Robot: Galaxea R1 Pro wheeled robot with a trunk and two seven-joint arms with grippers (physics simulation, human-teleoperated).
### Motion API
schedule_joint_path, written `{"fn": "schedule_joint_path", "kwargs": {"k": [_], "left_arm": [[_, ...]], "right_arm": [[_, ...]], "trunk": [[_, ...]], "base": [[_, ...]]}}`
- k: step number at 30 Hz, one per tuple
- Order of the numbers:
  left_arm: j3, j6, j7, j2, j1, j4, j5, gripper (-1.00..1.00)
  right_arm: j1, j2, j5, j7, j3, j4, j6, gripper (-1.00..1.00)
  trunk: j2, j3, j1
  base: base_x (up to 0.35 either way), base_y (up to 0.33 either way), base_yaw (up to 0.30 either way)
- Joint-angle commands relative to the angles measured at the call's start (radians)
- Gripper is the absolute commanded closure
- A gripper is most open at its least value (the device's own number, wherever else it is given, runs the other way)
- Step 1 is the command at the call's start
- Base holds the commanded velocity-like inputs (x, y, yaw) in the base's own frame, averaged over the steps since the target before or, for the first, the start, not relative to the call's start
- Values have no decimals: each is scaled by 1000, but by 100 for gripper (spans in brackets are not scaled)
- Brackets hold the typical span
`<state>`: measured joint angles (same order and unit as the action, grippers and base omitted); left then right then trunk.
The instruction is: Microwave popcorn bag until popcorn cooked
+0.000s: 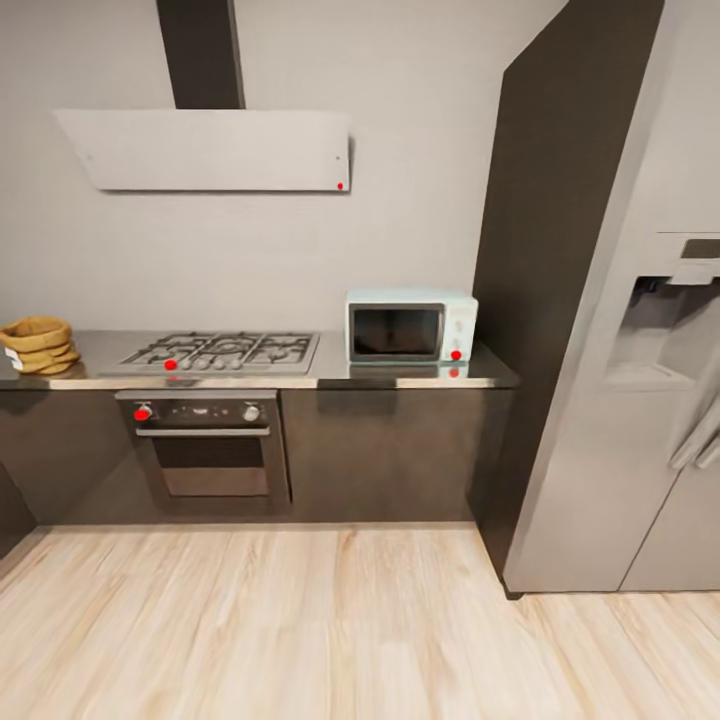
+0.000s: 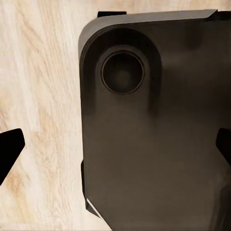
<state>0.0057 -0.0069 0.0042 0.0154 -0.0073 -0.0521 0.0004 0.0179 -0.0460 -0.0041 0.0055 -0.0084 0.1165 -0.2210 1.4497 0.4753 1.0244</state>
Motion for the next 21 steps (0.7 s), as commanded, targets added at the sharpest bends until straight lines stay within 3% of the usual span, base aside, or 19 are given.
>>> {"fn": "schedule_joint_path", "kwargs": {"k": [1, 21], "left_arm": [[0, -1, 0, 0, 0, 0, 0, -100], [0, -1, 0, 0, 0, 0, 0, -100]], "right_arm": [[0, 0, 0, 1, -1, 2, -1, -100], [0, 0, 1, 1, 4, -1, 0, -100]], "trunk": [[0, 1, 1], [0, 1, 1]], "base": [[331, 78, -4], [331, 67, 0]]}}
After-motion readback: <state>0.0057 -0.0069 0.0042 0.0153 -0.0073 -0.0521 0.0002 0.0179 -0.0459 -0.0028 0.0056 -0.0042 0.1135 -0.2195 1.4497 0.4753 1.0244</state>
